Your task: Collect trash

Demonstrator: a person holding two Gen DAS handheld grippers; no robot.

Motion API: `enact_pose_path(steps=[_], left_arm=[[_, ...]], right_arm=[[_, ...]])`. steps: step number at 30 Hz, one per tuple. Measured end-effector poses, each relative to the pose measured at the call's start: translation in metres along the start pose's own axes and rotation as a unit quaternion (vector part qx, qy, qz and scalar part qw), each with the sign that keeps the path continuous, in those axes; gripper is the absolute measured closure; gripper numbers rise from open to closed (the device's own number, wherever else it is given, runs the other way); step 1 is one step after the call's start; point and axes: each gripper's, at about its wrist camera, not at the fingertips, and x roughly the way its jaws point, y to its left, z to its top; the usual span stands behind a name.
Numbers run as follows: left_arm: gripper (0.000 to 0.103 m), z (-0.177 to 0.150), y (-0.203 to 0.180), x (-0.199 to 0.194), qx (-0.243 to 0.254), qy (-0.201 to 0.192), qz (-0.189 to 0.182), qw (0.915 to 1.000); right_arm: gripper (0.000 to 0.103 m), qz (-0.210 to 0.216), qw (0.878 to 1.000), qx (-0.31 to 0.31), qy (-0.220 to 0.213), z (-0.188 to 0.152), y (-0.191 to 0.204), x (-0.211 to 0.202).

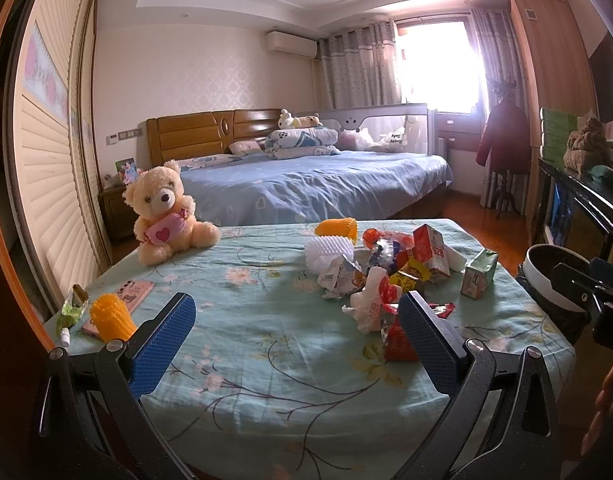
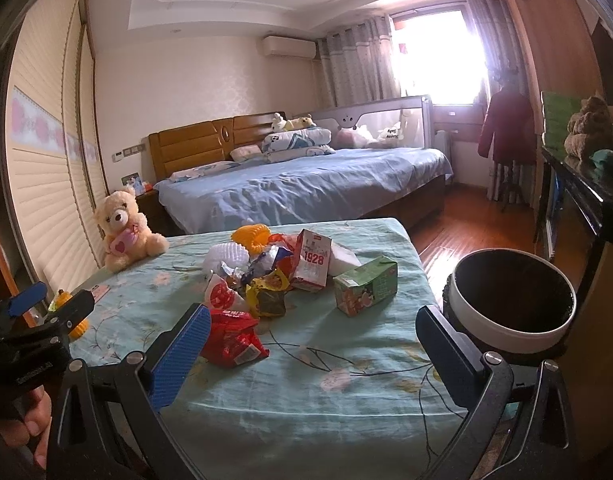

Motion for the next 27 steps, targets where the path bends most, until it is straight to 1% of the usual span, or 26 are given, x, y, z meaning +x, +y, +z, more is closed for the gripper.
enact_pose_path(steps=[21,27], left_arm=[[0.000,-0.003,-0.008,0.002,0.001,0.004,-0.005,1.0000],[0.000,-0.007,-0.007,0.010,0.000,0.020,-0.014,0.9997]], right_arm=[[0.000,0.002,1.000,0.008,0.007,-0.003,-0.004,0.003],[0.000,0.004,1.000,0.010,0.016,-0.004,-0.007,0.008]])
